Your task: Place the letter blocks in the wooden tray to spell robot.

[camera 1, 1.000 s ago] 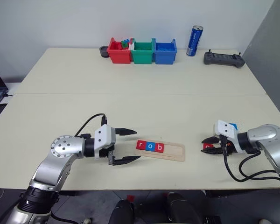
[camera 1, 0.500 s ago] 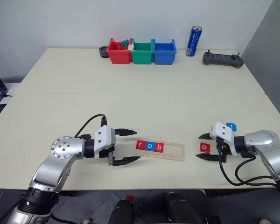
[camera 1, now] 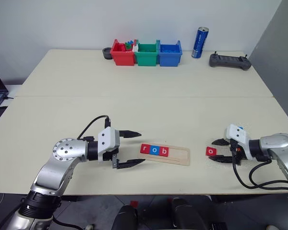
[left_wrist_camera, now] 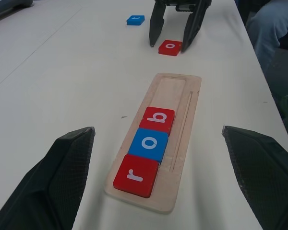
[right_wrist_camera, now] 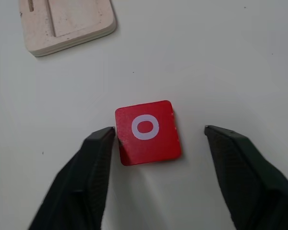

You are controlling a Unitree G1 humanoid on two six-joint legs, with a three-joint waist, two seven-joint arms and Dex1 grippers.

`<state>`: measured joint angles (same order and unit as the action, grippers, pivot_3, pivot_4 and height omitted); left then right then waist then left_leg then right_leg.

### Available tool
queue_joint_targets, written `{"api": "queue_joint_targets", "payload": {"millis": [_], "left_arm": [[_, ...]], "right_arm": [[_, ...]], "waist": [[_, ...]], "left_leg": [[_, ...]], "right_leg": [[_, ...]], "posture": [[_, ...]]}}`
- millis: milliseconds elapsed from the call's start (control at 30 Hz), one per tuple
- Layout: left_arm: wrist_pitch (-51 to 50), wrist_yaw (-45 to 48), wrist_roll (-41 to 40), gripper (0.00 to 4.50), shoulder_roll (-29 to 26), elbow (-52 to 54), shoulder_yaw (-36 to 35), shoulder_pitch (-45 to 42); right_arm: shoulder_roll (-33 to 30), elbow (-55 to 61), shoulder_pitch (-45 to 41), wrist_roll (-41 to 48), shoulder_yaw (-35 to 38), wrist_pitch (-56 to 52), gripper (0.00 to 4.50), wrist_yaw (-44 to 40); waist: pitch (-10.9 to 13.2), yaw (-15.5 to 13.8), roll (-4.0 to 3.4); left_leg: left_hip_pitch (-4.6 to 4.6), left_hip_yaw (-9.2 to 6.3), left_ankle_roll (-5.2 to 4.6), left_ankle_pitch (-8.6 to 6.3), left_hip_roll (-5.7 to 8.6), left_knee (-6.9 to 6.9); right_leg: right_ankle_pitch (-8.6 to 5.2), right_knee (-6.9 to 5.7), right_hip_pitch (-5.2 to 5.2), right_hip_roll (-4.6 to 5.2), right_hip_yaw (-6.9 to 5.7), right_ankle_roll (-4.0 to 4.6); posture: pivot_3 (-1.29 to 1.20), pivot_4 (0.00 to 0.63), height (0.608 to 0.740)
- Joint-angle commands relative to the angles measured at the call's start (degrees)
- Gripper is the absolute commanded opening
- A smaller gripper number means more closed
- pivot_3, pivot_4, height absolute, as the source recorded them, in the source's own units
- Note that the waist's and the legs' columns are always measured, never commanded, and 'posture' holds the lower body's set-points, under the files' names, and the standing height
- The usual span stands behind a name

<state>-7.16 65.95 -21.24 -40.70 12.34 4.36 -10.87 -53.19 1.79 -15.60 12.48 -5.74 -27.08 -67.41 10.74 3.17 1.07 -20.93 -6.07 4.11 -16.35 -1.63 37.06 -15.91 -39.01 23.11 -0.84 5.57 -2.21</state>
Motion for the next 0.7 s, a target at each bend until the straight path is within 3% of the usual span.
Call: {"api": "queue_joint_targets", "payload": {"millis": [33,100,333,467,700], "left_arm": [[1.2,0.3,-0.2,4.50,-0.3,0.4,-1.1,0.5],[1.5,0.4,-0.2,4.50,-0.6,0.3,-1.4,1.0],[1.8,1.0,-0.4,4.50,-2.9,0.2,-3.4,2.8],[2.4,1.3,-0.1,4.50,-3.4,-0.3,-3.8,2.9],[1.9,0.5,0.2,4.50,-2.5,0.3,-2.6,2.0]], "right_arm": [[0.4,0.0,-0.3,0.2,-1.1,-1.4,1.78,-0.8],[0.5,1.3,-0.6,0.5,-0.9,-1.8,1.44,-0.8],[0.9,13.4,-1.7,2.8,-1.1,-5.7,1.44,-0.1],[3.6,22.0,-4.1,2.5,-5.6,-10.2,1.44,2.7],[9.5,22.8,-8.4,-1.2,-13.2,-14.1,1.44,8.5]], "waist": [[0.0,0.0,0.00],[0.0,0.0,0.00],[0.0,0.1,-0.03],[0.0,0.1,-0.03],[0.0,0.1,-0.02]], "left_leg": [[0.00,0.00,0.00,0.00,0.00,0.00],[0.00,0.00,0.00,0.00,0.00,0.00],[0.00,0.00,0.00,0.00,-0.03,-0.02],[-0.02,-0.02,0.00,0.00,-0.03,-0.02],[-0.04,-0.03,0.00,0.00,-0.01,-0.01]], "right_leg": [[0.00,0.00,0.00,0.00,0.00,0.00],[0.00,0.00,0.00,0.00,0.00,0.00],[0.00,-0.03,0.05,-0.02,0.00,0.00],[-0.01,-0.01,0.05,-0.01,-0.01,-0.01],[-0.01,0.01,0.06,0.00,-0.03,-0.01]], "posture": [[0.00,0.150,0.740],[0.00,0.150,0.740],[0.00,0.150,0.740],[0.00,0.150,0.740],[0.00,0.150,0.740]]}}
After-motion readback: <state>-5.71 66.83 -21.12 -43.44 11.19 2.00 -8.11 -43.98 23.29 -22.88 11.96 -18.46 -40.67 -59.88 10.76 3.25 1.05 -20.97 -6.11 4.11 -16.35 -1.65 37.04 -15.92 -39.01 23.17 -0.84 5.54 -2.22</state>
